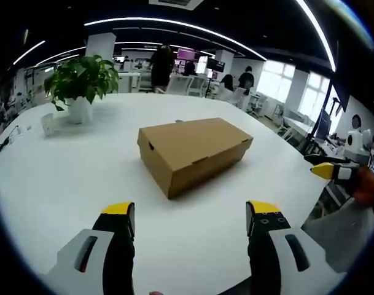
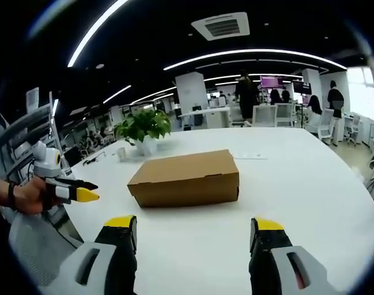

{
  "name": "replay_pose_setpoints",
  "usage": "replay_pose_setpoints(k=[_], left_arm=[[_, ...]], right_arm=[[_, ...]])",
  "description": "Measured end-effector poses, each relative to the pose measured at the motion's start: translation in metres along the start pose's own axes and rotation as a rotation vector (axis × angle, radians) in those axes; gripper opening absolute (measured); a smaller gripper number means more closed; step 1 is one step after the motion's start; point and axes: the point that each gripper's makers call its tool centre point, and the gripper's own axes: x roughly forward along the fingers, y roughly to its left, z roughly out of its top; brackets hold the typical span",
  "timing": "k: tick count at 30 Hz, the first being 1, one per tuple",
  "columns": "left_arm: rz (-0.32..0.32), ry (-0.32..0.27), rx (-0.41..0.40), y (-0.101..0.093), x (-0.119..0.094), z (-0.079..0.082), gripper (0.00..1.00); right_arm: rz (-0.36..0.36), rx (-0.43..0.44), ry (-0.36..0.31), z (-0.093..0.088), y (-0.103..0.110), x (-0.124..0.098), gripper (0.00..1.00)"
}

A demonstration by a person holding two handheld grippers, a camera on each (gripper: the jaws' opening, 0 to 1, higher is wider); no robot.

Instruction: Operate the shoe box by opening the lid, removing the specified soft item, and placing it in the target area until the item is outside and the box remains undamaged.

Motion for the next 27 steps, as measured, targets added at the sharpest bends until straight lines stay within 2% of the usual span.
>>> replay_pose_setpoints(k=[8,16,18,23,27], left_arm=[[-0.004,0.018,0.009,-0.006,-0.001,-0.001,0.76],[0.011,0.010,-0.007,0.003,0.000,0.005,0.75],[0.011,0.012,0.000,0.004,0.004,0.007,0.75],[0.000,0.014,-0.007,0.007,0.021,0.012,0.74],[-0.006,0.017,-0.004,0.010,0.035,0.016,0.73]], right_arm=[[0.005,0.003,0.007,0.000,-0.002,0.003,0.74],[0.002,0.028,0.023,-0.003,-0.010,0.007,0.71],[0.013,0.031,0.047,-0.004,-0.012,0.014,0.72],[0.024,0.048,0.027,0.010,-0.020,0.032,0.72],[0.043,0.009,0.035,0.017,-0.024,0.052,0.71]])
